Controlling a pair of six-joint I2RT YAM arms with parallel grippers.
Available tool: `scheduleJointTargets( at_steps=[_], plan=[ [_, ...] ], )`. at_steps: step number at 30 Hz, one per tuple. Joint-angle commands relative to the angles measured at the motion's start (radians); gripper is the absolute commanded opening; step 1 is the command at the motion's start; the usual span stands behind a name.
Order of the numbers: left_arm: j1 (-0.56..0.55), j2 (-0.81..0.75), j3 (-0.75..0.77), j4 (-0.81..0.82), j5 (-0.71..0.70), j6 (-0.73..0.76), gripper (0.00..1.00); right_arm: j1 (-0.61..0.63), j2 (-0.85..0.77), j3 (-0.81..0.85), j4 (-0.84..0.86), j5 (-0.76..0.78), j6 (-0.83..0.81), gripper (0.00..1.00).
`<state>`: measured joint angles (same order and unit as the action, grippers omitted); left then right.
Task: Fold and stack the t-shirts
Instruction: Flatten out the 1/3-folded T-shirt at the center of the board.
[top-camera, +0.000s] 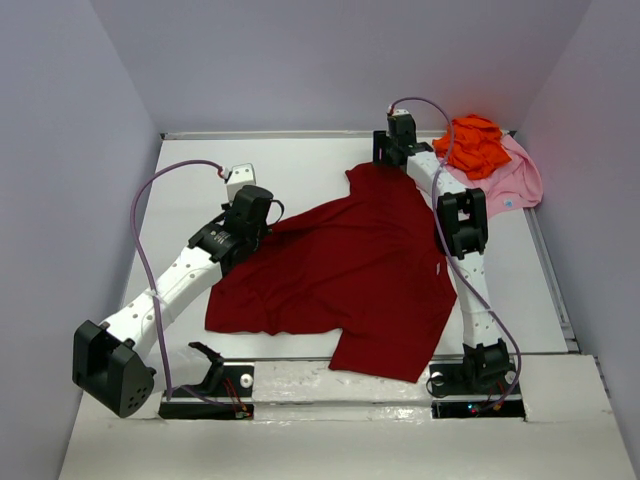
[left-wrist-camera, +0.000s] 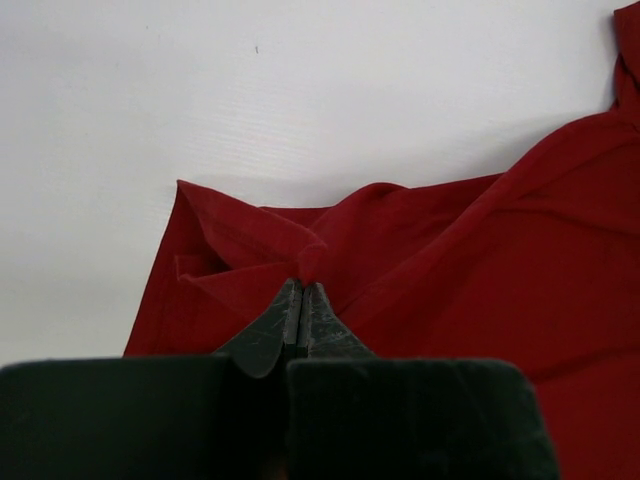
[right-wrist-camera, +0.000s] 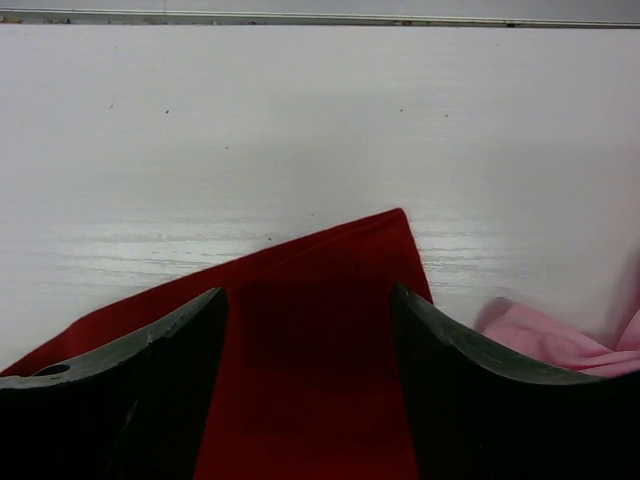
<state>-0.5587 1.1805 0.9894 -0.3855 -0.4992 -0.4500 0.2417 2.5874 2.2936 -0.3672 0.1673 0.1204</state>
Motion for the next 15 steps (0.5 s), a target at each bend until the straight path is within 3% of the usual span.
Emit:
scheduleJointTargets(
  at_steps=[1, 15],
  plan=[
    [0.005, -0.032, -0.011, 0.027, -0.007, 0.016, 0.00, -0.008, 0.005, 0.003, -0.001, -0.023, 0.015, 0.71],
    [0.006, -0.030, -0.014, 0.037, 0.005, 0.020, 0.00, -0.027, 0.045, 0.084, -0.038, 0.023, 0.013, 0.72]
  ],
)
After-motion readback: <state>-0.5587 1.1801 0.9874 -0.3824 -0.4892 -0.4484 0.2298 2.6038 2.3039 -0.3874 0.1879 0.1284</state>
